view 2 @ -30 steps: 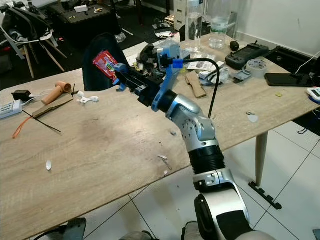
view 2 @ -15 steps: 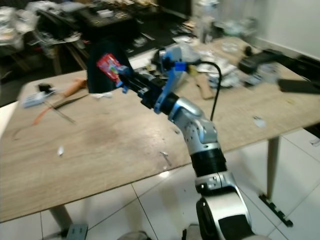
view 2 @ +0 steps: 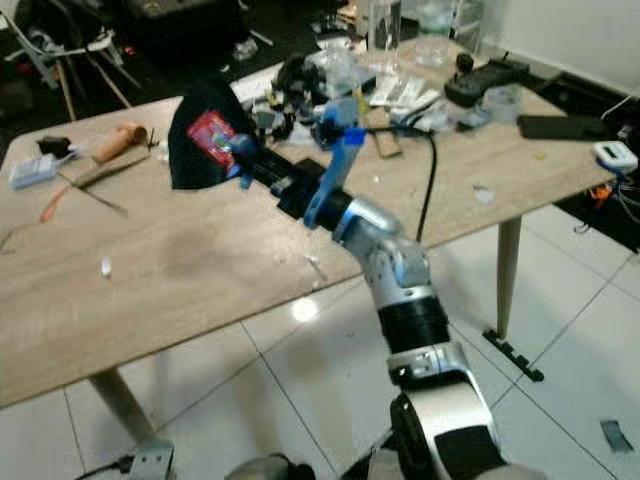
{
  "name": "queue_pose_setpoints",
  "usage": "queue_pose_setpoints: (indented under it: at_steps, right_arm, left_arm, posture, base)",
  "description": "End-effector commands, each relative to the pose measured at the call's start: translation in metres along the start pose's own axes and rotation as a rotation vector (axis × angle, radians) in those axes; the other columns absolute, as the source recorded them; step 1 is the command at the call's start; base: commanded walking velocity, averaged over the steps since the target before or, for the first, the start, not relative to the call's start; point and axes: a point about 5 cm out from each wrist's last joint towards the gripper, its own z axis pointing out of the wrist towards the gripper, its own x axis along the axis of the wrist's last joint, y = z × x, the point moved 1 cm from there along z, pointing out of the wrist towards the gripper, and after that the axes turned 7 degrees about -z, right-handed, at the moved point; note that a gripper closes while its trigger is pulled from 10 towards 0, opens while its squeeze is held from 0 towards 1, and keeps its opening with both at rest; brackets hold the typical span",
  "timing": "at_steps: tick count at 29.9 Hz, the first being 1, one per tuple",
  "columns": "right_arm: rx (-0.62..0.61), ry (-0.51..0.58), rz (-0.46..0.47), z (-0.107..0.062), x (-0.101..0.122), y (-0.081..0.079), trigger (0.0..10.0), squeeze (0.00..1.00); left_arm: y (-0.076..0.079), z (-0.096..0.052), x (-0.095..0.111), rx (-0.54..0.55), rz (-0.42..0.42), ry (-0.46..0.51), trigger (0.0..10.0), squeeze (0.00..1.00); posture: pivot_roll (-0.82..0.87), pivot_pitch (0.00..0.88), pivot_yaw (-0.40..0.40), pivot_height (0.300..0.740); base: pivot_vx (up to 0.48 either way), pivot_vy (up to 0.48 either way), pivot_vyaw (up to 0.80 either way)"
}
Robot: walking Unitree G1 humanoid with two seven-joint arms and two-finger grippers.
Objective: Picking trash to rubbish bin
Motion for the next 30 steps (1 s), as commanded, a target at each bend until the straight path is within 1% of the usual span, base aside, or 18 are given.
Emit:
queue_pose_setpoints:
  at_steps: [1,6,11,12,14,15,17,18,20,21,23,24,25,26,27,28,29,30]
  right_arm:
    - [0.023,-0.007,-0.019,0.006,0.001,-0.005,10.0,0.0]
    - [-0.016,-0.057,-0.024,0.003,-0.01,0.002,10.0,0.0]
    - [-0.109,-0.226,-0.035,-0.015,-0.053,0.017,10.0,0.0]
    - [-0.109,-0.226,-0.035,-0.015,-0.053,0.017,10.0,0.0]
    - [-0.167,-0.3,-0.034,-0.025,-0.07,0.024,10.0,0.0]
    - [-0.167,-0.3,-0.034,-0.025,-0.07,0.024,10.0,0.0]
    - [-0.285,-0.436,-0.045,-0.047,-0.095,0.039,10.0,0.0]
    - [-0.285,-0.436,-0.045,-0.047,-0.095,0.039,10.0,0.0]
    - [-0.416,-0.57,-0.062,-0.074,-0.117,0.051,10.0,0.0]
    - [-0.416,-0.57,-0.062,-0.074,-0.117,0.051,10.0,0.0]
    - [-0.584,-0.702,-0.073,-0.112,-0.138,0.064,10.0,0.0]
    - [-0.584,-0.702,-0.073,-0.112,-0.138,0.064,10.0,0.0]
    - [-0.652,-0.753,-0.072,-0.13,-0.146,0.067,10.0,0.0]
    - [-0.785,-0.877,-0.071,-0.172,-0.164,0.068,10.0,0.0]
    - [-0.785,-0.877,-0.071,-0.172,-0.164,0.068,10.0,0.0]
    - [-0.827,-0.921,-0.069,-0.187,-0.169,0.067,10.0,0.0]
    - [-0.827,-0.921,-0.069,-0.187,-0.169,0.067,10.0,0.0]
    - [-0.851,-0.947,-0.07,-0.195,-0.173,0.066,10.0,0.0]
  left_arm:
    - [-0.005,0.0,0.002,0.012,0.013,0.004,10.0,0.0]
    - [-0.004,0.0,0.003,0.009,0.02,0.006,10.0,0.0]
    - [-0.002,0.0,0.004,-0.002,0.061,0.008,10.0,0.0]
    - [-0.002,0.0,0.004,-0.002,0.061,0.008,10.0,0.0]
    - [-0.001,0.0,0.004,-0.007,0.084,0.008,10.0,0.0]
    - [-0.001,0.0,0.004,-0.007,0.084,0.008,10.0,0.0]
    - [0.001,0.001,0.004,-0.017,0.119,0.006,10.0,0.0]
    - [0.001,0.001,0.004,-0.017,0.119,0.006,10.0,0.0]
    - [0.004,0.001,0.004,-0.021,0.136,0.006,10.0,0.0]
    - [0.004,0.001,0.004,-0.021,0.136,0.006,10.0,0.0]
    - [0.006,0.001,0.003,-0.024,0.153,0.006,10.0,0.0]
    - [0.006,0.001,0.003,-0.024,0.153,0.006,10.0,0.0]
    - [0.007,0.001,0.003,-0.026,0.159,0.006,10.0,0.0]
    - [0.009,0.001,0.002,-0.03,0.168,0.007,10.0,0.0]
    - [0.009,0.001,0.002,-0.03,0.168,0.007,10.0,0.0]
    - [0.009,0.001,0.002,-0.032,0.17,0.008,10.0,0.0]
    - [0.009,0.001,0.002,-0.032,0.17,0.008,10.0,0.0]
    - [0.009,0.001,0.002,-0.033,0.172,0.008,10.0,0.0]
  posture:
    - [-0.01,0.049,0.054,0.74]
    - [-0.01,0.045,0.052,0.74]
    - [-0.01,0.041,0.05,0.74]
    - [-0.01,0.041,0.05,0.74]
    - [-0.01,0.041,0.05,0.74]
    - [-0.01,0.041,0.05,0.74]
    - [-0.02,0.042,0.05,0.74]
    - [-0.02,0.042,0.05,0.74]
    - [-0.02,0.042,0.048,0.74]
    - [-0.02,0.042,0.048,0.74]
    - [-0.02,0.042,0.044,0.74]
    - [-0.02,0.042,0.044,0.74]
    - [-0.02,0.042,0.044,0.74]
    - [-0.02,0.043,0.044,0.74]
    - [-0.02,0.043,0.044,0.74]
    - [-0.02,0.043,0.044,0.74]
    - [-0.02,0.043,0.044,0.74]
    - [-0.02,0.044,0.043,0.74]
  base:
    - [0.0,0.0,-0.78]
    - [0.0,0.0,-0.78]
    - [0.0,0.0,-0.78]
    - [0.0,0.0,-0.78]
    - [0.0,0.0,-0.78]
    - [0.0,0.0,-0.78]
    - [0.0,0.0,-0.78]
    - [0.0,0.0,-0.78]
    - [0.0,0.0,-0.78]
    - [0.0,0.0,-0.78]
    - [0.0,0.0,-0.78]
    - [0.0,0.0,-0.78]
    - [0.0,0.0,-0.78]
    - [0.0,0.0,-0.78]
    - [0.0,0.0,-0.78]
    - [0.0,0.0,-0.78]
    - [0.0,0.0,-0.78]
    - [0.0,0.0,-0.78]
